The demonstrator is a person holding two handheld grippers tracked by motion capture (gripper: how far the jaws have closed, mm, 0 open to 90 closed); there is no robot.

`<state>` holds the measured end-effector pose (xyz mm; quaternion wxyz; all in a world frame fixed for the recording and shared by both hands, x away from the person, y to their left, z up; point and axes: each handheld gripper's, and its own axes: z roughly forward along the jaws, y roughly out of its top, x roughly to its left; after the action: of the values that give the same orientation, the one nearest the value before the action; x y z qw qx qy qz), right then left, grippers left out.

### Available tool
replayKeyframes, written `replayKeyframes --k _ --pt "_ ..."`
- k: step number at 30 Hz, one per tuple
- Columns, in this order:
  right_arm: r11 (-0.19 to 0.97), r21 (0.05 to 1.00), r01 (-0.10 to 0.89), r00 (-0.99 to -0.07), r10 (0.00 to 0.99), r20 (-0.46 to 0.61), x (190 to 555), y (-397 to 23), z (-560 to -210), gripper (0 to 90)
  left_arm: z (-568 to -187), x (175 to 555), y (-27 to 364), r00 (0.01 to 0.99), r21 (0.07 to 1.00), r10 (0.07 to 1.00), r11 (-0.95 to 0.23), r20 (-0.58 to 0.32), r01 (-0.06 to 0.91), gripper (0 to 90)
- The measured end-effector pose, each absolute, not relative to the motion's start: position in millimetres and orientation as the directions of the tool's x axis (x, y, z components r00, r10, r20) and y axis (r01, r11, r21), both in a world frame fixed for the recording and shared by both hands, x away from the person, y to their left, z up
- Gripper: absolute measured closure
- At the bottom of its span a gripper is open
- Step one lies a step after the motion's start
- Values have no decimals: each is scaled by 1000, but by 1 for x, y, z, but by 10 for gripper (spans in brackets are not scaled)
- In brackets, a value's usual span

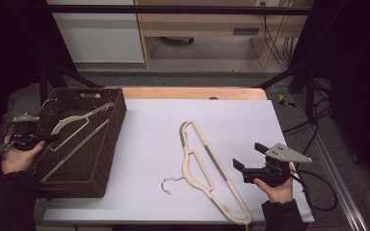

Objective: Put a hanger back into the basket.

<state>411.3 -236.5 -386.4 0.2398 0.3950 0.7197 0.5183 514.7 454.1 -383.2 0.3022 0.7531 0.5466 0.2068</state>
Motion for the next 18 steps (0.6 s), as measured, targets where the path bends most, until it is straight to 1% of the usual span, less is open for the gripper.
replayKeyframes --k 2,4,7,14,18 --pt "153 933 325 -573 817 66 411 -236 -387 45 -385 515 457 292 662 956 -212 -11 719 750" --pt "156 933 324 -575 816 63 412 -236 -387 45 -386 516 458 271 656 962 -190 -23 730 741" --pt "155 933 325 -575 815 65 412 -235 -387 45 -387 517 459 245 643 969 -180 -12 744 702" --pt "159 933 323 -578 813 62 412 -236 -387 44 -390 520 462 196 617 980 -144 -17 774 560" --pt "159 933 322 -579 813 61 412 -235 -387 44 -392 521 462 173 601 985 -126 -19 789 520"
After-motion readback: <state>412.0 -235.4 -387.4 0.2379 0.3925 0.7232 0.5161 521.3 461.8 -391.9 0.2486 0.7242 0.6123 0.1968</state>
